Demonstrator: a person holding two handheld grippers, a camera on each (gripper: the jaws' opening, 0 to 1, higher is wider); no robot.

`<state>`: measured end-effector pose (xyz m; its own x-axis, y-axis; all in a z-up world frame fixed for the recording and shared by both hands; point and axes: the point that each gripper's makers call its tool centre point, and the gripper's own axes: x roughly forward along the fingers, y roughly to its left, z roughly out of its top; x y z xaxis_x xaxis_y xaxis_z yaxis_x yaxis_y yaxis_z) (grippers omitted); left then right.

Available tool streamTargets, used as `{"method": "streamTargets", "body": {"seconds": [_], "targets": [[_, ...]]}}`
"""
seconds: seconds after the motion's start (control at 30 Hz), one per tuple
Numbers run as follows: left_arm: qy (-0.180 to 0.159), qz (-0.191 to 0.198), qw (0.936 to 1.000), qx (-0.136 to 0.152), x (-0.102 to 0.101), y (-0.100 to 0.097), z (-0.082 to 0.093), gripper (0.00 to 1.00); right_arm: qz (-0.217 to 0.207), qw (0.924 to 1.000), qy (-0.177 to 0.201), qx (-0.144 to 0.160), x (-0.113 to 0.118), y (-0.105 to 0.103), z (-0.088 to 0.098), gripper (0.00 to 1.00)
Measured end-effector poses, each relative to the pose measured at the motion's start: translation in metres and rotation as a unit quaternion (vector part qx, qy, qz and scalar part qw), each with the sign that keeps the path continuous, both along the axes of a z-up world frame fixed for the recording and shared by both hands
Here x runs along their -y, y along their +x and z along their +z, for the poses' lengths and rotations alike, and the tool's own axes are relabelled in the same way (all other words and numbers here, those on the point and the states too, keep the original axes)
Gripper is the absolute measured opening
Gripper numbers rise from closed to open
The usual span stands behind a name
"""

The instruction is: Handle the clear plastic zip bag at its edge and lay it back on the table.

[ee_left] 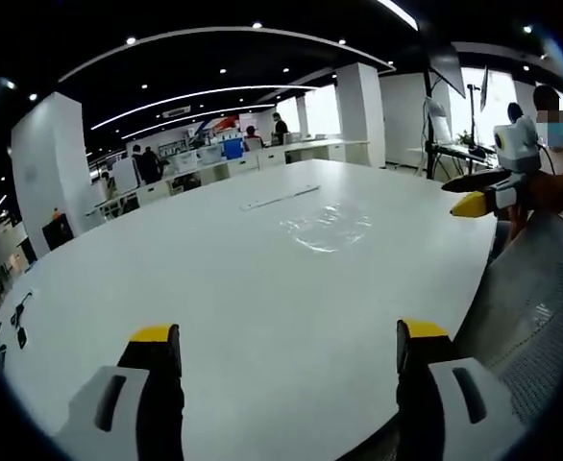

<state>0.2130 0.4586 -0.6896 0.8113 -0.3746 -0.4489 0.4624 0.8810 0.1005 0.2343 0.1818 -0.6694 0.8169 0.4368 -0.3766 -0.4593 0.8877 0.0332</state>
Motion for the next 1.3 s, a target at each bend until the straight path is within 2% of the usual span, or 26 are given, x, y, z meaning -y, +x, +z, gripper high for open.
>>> {"method": "streamTargets", "body": {"seconds": [0.17,0.23,0.37,0.53,0.63,0.77,0.83,1.0,1.3], "targets": [[0.004,-0.020,0.9998,-0.010,0.005,-0.002,0.003,0.87,0.018,0.9998,-0.008,0.004,-0.007,0.009,0.004,0.79],[0.017,-0.022,0.9991,-0.033,0.004,-0.005,-0.001,0.84,0.021,0.9997,-0.013,0.005,-0.010,0.014,0.006,0.79],[0.008,-0.026,0.9993,-0.027,0.008,0.001,0.009,0.84,0.041,0.9990,-0.016,0.011,-0.023,0.027,0.011,0.79],[0.012,-0.024,0.9995,-0.018,0.006,0.008,0.018,0.83,0.068,0.9971,-0.031,0.012,-0.040,0.041,0.009,0.79],[-0.010,-0.012,0.9998,-0.013,0.005,0.010,0.025,0.85,0.080,0.9958,-0.045,0.004,-0.049,0.046,0.005,0.79],[-0.010,0.001,0.9999,-0.010,-0.005,0.014,0.022,0.86,0.091,0.9941,-0.058,0.000,-0.062,0.055,0.000,0.78],[-0.014,0.006,0.9998,-0.014,-0.006,0.013,0.021,0.90,0.097,0.9933,-0.063,-0.003,-0.067,0.059,-0.002,0.78],[-0.020,0.009,0.9996,-0.015,0.001,0.016,0.024,0.99,0.106,0.9922,-0.066,-0.014,-0.080,0.068,-0.005,0.78],[-0.007,-0.008,0.9999,-0.008,0.013,0.009,0.035,0.99,0.126,0.9873,-0.095,-0.021,-0.091,0.091,-0.026,0.71]]}}
